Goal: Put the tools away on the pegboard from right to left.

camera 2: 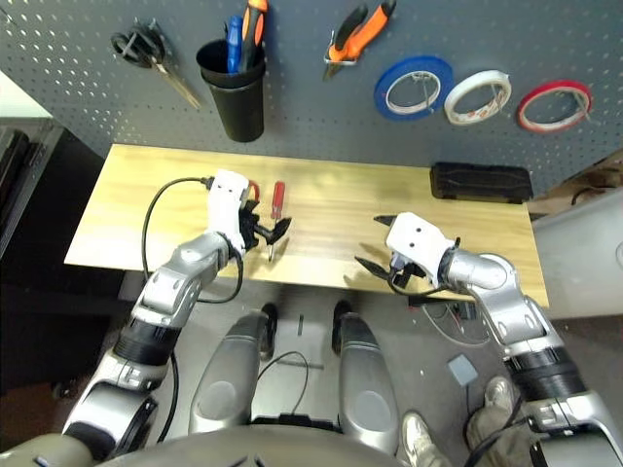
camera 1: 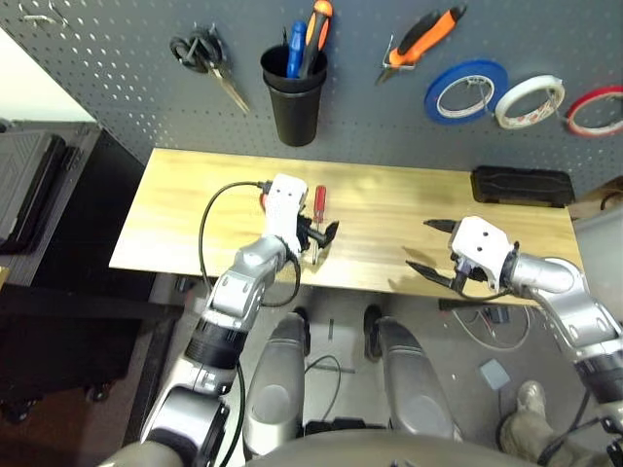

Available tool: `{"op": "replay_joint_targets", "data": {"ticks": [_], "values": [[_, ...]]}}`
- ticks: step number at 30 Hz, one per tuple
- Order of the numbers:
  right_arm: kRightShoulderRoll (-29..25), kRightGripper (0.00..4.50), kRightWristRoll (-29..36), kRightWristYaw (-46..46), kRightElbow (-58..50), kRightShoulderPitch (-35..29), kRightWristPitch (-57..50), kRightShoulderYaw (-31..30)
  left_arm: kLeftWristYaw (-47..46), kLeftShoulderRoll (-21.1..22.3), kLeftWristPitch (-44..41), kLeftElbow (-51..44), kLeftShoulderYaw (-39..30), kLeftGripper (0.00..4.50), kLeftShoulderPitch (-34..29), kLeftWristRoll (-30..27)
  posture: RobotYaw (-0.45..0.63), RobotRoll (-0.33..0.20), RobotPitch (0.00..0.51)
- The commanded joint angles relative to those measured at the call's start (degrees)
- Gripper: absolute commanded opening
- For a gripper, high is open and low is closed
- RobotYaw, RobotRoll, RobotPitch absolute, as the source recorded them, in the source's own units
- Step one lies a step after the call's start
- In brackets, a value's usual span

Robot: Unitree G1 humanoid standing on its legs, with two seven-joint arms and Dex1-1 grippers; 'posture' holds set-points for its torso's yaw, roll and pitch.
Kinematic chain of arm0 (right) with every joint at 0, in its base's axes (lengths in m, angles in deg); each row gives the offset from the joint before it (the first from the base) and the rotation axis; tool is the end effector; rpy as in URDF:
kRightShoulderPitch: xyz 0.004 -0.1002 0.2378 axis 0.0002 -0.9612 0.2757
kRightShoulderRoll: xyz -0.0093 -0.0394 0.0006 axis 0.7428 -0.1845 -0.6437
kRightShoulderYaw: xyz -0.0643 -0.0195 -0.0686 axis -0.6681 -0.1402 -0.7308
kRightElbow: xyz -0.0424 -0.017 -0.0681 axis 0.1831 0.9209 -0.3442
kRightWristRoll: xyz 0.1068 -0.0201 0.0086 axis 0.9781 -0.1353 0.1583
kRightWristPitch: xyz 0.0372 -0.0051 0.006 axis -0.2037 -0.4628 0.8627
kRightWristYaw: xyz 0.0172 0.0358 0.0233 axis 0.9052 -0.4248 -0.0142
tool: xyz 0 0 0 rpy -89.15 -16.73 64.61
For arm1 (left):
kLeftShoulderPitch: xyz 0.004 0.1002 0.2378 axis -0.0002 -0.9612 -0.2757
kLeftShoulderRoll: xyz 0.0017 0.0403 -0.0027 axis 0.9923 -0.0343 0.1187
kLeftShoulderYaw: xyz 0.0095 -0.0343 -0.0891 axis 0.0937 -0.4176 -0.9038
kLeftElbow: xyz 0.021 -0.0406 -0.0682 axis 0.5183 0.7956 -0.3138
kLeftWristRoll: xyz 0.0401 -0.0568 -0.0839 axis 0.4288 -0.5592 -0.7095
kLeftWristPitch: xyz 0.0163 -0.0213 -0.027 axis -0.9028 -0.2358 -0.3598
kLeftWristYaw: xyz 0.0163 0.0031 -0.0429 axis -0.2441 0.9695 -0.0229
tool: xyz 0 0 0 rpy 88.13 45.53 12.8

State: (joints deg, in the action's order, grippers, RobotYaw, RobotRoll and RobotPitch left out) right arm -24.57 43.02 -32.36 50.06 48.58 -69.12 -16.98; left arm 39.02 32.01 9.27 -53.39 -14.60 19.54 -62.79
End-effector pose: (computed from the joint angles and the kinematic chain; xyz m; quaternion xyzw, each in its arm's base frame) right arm 0.2322 -0.2362 0.0978 -0.2869 0.0831 0.4164 0.8587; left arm 0.2849 0.1085 0.0893 0.0683 0.1655 -0.2588 0.9492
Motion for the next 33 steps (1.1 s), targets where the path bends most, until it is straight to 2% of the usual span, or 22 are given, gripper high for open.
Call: {"op": "replay_joint_targets", "data": {"ticks": [1, 8, 17, 21, 28, 33], "values": [[-0.25, 4.49, -0.98, 0.43, -1.53, -2.20, -0.65, -0.45, -1.13, -2.01, 4.12, 10.68, -1.25, 4.50, 4.14, 1.54, 0.13, 0.000, 0.347], [-0.44, 4.49, -1.07, 0.78, -3.91, -3.69, -1.13, 0.30, -3.12, -5.22, 12.26, 33.53, -4.74, 4.50, 14.65, 3.00, 0.10, 0.000, 0.347], [-1.69, 4.49, 0.30, 0.02, -5.33, -3.25, -0.93, 2.14, -4.95, -7.83, 17.17, 50.03, -7.09, 4.50, 20.41, 4.61, 0.07, 0.000, 0.344], [-1.57, 4.50, 1.63, -0.44, -6.20, -3.17, -0.52, 3.15, -5.45, -8.63, 18.19, 53.57, -7.66, 3.58, 20.86, 5.17, 0.07, 0.000, 0.342], [-1.16, 4.50, 2.94, -0.95, -5.28, -2.34, 0.72, 3.66, -6.65, -9.07, 20.31, 54.69, -9.55, 0.92, 21.05, 5.10, 0.08, 0.000, 0.337], [-0.03, 4.50, 4.43, -1.28, -2.58, -1.52, 4.34, 3.92, -4.63, -9.32, 20.78, 48.84, -9.74, 0.81, 18.50, 4.61, 0.10, 0.000, 0.332]]}}
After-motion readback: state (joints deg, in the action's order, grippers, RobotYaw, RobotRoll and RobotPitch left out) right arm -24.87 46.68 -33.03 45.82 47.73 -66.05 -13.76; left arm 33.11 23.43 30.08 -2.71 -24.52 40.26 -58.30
